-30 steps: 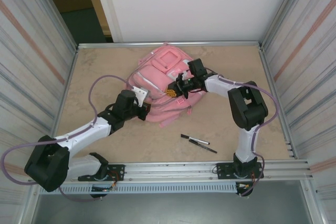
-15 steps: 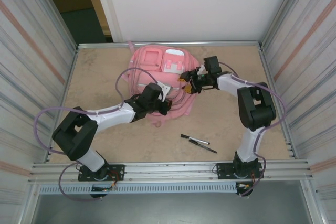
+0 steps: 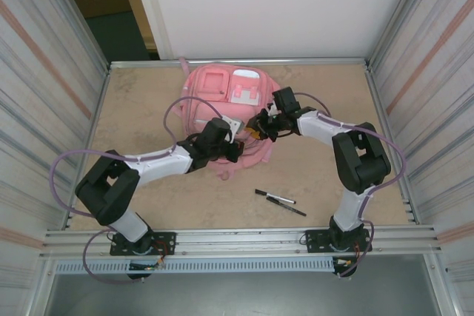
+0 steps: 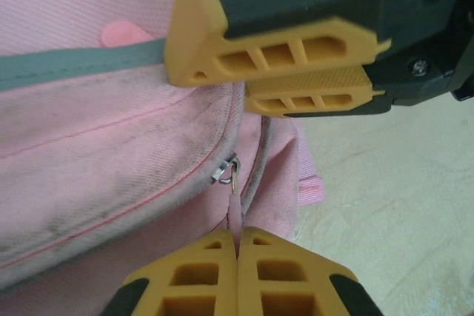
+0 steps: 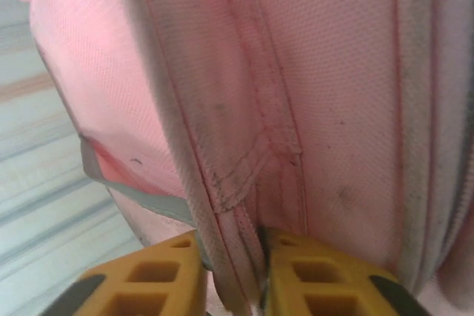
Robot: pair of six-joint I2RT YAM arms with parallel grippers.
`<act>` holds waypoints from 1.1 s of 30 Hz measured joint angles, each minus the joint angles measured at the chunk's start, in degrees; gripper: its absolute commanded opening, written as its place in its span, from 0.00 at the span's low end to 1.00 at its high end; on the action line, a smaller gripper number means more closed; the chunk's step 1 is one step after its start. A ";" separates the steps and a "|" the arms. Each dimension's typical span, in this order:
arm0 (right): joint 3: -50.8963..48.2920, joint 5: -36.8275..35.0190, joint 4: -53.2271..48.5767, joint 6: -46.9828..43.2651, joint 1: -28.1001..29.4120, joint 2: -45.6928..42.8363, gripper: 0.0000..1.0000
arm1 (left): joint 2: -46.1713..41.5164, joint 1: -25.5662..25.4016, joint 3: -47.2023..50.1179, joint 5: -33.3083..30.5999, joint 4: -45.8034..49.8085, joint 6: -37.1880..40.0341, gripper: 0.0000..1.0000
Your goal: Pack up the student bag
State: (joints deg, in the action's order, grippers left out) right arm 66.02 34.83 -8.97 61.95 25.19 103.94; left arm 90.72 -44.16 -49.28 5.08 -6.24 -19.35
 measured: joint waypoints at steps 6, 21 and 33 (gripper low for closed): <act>1.73 -0.44 -2.89 -3.30 -0.48 -0.02 0.04 | -3.87 -0.17 1.27 -5.46 4.59 1.33 0.00; 5.60 5.46 -8.85 -8.22 -5.46 2.73 0.56 | -15.85 6.47 9.38 -4.22 8.68 4.98 0.00; -8.33 -12.31 -7.19 6.58 -0.90 -13.07 0.61 | -7.98 -1.73 1.53 1.55 5.99 4.74 0.00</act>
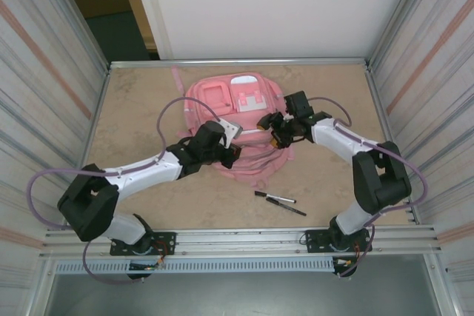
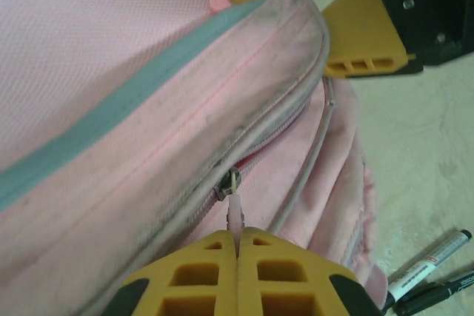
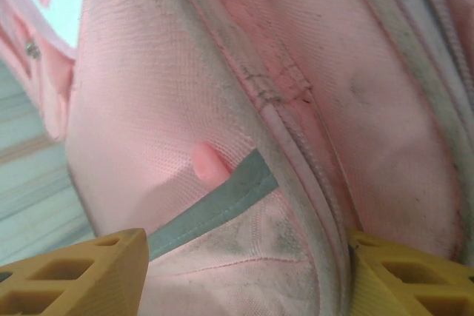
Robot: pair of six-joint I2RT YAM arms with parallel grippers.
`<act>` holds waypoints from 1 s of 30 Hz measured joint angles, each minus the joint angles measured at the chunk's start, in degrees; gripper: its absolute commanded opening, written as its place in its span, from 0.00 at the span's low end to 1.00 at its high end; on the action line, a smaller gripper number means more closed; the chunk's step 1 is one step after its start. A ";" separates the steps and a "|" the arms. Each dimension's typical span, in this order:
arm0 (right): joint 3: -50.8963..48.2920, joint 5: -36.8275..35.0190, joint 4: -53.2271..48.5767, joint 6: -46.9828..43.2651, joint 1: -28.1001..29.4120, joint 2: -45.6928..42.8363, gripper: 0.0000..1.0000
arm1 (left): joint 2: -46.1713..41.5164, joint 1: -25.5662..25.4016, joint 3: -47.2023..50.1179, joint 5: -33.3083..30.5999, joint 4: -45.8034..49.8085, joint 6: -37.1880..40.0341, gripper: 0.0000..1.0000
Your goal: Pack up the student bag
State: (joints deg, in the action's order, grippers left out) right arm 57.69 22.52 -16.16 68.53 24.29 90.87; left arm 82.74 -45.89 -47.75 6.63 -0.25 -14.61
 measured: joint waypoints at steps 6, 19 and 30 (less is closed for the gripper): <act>-0.79 -1.88 0.04 4.96 2.27 1.27 0.41 | 2.38 -0.81 -0.39 0.96 -0.44 -0.39 0.00; 11.82 5.73 -8.22 -6.71 -2.36 6.80 0.13 | -7.48 -0.66 4.90 -9.35 4.02 -0.83 0.00; 15.89 2.25 -14.08 -12.61 -7.65 9.99 0.60 | -8.92 2.01 7.06 -9.05 4.57 -0.87 0.00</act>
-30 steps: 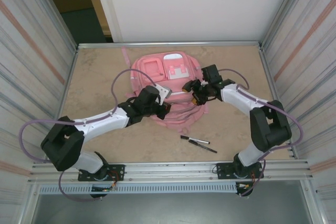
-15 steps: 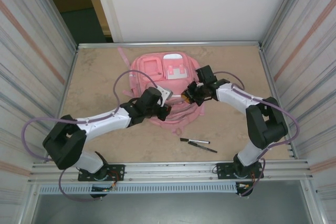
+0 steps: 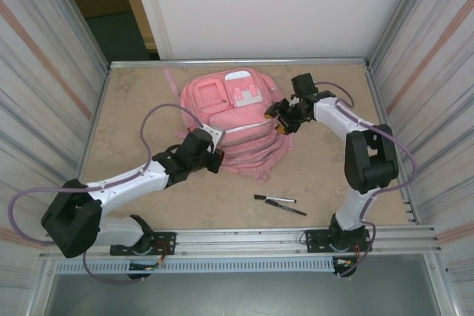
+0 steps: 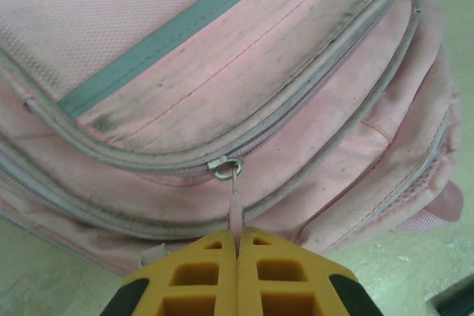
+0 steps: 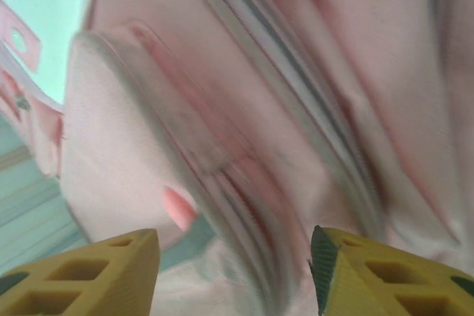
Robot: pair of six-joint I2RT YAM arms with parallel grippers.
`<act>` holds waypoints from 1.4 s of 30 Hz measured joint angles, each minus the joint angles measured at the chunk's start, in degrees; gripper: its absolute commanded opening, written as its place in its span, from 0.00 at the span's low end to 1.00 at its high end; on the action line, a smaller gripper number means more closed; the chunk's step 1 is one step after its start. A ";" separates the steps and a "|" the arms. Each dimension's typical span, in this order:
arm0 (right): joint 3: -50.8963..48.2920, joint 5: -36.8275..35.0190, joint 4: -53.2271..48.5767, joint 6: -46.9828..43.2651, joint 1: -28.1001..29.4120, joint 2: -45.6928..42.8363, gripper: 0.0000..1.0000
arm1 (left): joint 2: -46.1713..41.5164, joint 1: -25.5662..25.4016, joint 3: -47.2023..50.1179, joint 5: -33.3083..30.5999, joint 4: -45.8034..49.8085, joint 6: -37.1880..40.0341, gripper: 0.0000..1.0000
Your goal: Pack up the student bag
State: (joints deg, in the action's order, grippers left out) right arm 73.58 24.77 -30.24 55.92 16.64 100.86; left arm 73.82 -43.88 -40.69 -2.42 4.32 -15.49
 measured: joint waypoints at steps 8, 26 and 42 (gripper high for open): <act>-11.47 -9.94 -1.14 9.75 6.03 -18.34 0.60 | 5.97 -3.72 -6.43 4.42 -2.10 -0.44 0.00; -13.88 -8.26 8.81 21.62 12.48 -10.49 0.03 | 9.62 -7.63 -7.37 4.20 -4.57 -0.83 0.00; -11.41 2.71 10.38 16.90 6.99 -8.04 0.07 | 5.77 2.93 -3.80 0.42 -4.37 3.41 0.00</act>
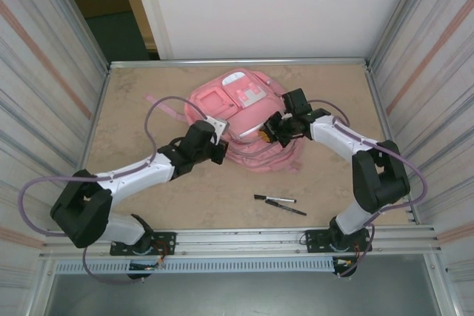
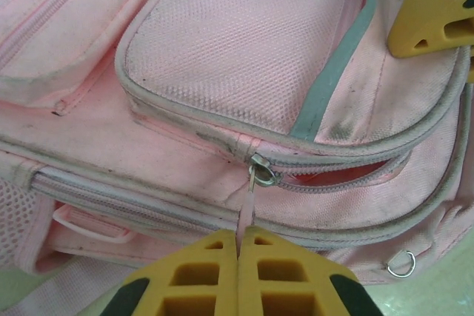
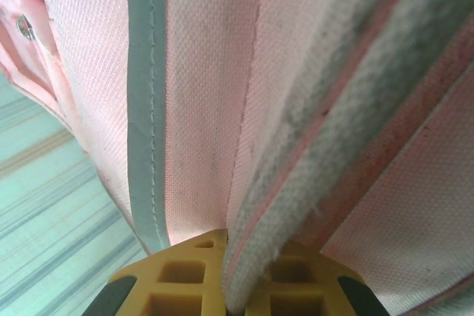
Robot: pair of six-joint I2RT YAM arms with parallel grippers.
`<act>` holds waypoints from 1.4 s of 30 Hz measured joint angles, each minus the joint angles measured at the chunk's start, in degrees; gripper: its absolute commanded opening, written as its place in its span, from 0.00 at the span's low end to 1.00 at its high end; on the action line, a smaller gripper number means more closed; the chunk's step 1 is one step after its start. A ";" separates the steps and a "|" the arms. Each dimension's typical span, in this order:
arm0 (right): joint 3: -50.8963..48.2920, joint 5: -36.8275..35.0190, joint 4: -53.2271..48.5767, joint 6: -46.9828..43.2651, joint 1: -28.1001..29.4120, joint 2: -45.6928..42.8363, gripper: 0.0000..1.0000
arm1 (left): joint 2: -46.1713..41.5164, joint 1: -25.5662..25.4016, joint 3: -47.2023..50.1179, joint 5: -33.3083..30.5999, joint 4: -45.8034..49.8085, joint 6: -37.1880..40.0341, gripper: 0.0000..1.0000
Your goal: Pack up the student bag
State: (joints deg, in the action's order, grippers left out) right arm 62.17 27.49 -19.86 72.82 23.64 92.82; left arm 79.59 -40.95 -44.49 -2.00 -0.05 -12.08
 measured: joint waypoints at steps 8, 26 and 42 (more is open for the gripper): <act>0.98 1.33 0.24 -2.32 -0.24 1.62 0.33 | 5.38 0.94 -2.86 -0.09 0.90 2.82 0.29; 5.42 -20.22 -17.35 -24.13 -3.08 -15.61 0.99 | 0.61 -5.35 -1.99 10.54 -4.59 33.00 0.85; -7.34 -9.57 -16.59 -28.11 -22.21 -25.33 1.00 | 21.33 -5.90 -14.58 7.04 -9.66 45.07 0.30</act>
State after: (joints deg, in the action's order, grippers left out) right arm 54.83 17.91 -36.45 44.71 1.43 67.48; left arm 100.92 -46.85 -59.07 5.04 -9.72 32.99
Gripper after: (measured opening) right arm 0.994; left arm 0.359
